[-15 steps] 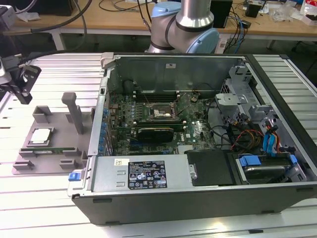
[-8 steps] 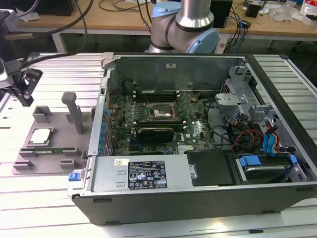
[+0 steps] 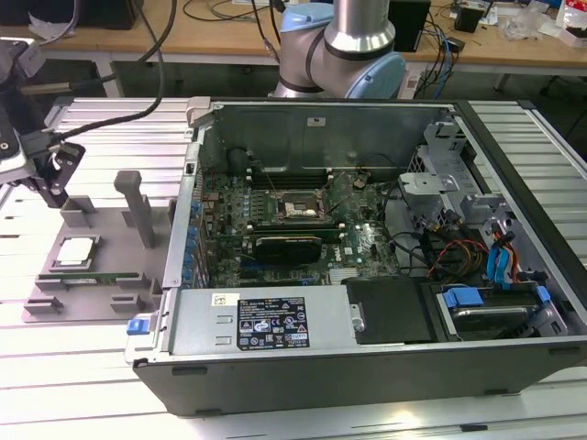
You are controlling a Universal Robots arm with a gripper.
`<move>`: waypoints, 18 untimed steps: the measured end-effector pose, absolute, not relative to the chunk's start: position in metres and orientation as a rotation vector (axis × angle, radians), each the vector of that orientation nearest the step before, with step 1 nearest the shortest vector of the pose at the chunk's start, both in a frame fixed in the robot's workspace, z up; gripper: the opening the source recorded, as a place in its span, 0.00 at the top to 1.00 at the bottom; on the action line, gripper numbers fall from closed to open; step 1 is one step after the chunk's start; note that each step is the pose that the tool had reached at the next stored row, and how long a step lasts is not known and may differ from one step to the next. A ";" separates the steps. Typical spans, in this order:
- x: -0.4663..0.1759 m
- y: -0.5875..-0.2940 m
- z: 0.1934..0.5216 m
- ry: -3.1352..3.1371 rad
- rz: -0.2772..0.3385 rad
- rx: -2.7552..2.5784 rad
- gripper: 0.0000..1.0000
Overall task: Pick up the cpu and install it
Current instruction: 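Pick up the cpu and move it towards the insertion slot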
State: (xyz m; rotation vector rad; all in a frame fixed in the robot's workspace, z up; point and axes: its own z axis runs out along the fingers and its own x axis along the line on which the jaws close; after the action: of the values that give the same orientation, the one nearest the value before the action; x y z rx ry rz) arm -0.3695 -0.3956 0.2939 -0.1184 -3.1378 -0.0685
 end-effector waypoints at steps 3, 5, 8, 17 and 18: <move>-0.370 -0.396 0.287 -3.134 -0.068 -0.118 0.89; -0.370 -0.396 0.284 -3.132 -0.068 -0.118 0.89; -0.370 -0.396 0.278 -3.129 -0.068 -0.118 0.89; -0.370 -0.396 0.261 -3.122 -0.067 -0.118 0.89; -0.371 -0.396 0.259 -3.122 -0.067 -0.118 0.89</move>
State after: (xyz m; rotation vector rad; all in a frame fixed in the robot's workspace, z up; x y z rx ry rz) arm -0.3715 -0.3957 0.2590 -0.1184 -3.1216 -0.0672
